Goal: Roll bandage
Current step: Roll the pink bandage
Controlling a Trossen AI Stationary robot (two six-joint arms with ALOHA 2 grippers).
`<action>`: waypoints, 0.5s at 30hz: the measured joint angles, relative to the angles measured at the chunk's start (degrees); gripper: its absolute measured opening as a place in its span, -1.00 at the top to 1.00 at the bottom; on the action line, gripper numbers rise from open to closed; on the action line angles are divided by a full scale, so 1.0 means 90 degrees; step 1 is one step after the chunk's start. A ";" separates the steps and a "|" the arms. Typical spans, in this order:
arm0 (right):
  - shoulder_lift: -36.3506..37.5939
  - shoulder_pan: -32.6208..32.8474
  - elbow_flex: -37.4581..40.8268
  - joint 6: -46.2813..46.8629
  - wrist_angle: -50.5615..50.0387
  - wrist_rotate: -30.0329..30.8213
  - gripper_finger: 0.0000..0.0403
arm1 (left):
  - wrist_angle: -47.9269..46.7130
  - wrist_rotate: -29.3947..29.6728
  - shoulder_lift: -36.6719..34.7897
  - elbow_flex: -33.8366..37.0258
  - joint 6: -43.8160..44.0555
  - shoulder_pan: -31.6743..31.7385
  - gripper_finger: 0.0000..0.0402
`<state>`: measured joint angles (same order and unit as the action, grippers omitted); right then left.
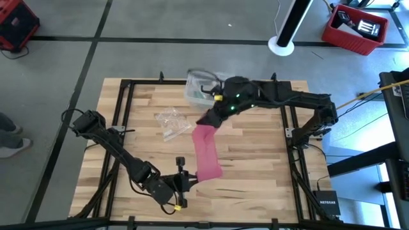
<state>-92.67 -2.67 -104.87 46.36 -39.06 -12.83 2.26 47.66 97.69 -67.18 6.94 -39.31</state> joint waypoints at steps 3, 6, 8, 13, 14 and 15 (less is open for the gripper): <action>0.0016 -0.0013 -0.0033 -0.0134 0.0129 0.0152 -0.48 | 0.0010 0.0004 0.0071 0.0000 -0.0016 -0.0003 0.91; -0.0149 -0.0016 -0.0018 -0.0247 -0.0591 -0.0054 -0.48 | -0.0032 -0.0039 0.0109 0.0002 0.0021 -0.0007 0.91; -0.0247 -0.0001 -0.0002 -0.0337 -0.1201 -0.0029 -0.48 | -0.0011 -0.0036 0.0107 0.0000 0.0041 -0.0036 0.91; -0.0179 0.0001 -0.0011 -0.0346 -0.1691 0.0211 -0.48 | 0.0034 -0.0039 0.0106 0.0002 0.0183 -0.0051 0.91; -0.0120 0.0001 -0.0009 -0.0364 -0.1689 0.0277 -0.48 | 0.0027 -0.0070 0.0106 0.0000 0.0361 -0.0051 0.91; -0.0021 0.0001 -0.0006 -0.0380 -0.1646 0.0326 -0.48 | 0.0011 -0.0147 0.0106 0.0000 0.0535 -0.0051 0.91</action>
<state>-92.86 -2.66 -104.92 42.94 -53.88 -9.90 2.36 46.33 98.65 -67.18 11.76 -39.77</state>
